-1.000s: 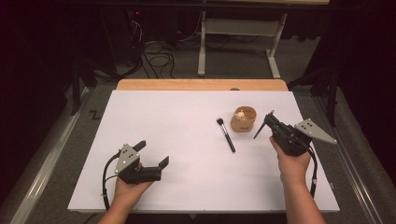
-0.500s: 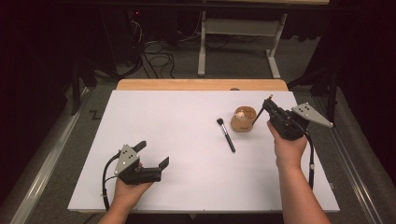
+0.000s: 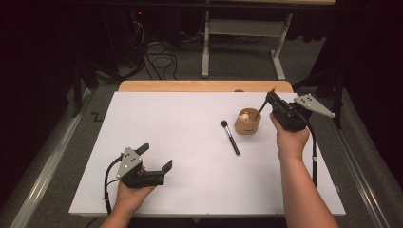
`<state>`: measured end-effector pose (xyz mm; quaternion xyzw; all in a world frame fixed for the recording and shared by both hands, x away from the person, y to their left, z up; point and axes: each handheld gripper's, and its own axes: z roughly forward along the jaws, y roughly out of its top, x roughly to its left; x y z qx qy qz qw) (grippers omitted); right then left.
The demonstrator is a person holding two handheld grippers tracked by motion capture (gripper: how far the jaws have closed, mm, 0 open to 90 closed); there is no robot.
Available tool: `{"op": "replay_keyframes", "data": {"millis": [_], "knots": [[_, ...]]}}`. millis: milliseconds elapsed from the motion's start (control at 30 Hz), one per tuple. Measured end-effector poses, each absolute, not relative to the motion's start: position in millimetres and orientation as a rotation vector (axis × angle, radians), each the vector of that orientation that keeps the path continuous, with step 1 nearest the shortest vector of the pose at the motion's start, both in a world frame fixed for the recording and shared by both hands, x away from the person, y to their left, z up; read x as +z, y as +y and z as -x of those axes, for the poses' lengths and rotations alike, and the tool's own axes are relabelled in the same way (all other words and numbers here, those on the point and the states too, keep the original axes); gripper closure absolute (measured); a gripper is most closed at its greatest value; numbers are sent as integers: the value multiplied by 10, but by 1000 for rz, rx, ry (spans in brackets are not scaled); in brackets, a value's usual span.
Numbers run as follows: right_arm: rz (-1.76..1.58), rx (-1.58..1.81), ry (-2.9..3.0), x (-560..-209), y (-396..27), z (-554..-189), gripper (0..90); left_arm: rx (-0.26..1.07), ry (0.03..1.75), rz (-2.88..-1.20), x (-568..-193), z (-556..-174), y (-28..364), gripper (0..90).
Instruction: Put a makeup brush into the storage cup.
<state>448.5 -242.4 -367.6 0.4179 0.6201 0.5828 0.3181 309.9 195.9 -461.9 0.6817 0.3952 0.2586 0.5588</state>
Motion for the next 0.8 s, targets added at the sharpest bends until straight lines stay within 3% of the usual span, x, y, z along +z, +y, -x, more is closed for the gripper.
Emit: {"op": "replay_keyframes", "data": {"millis": [800], "knots": [[-1165, 1473, 1651, -3754, -2331, -4774, 854, 620, 929, -1592, -4608, -3092, 1966, 13]]}}
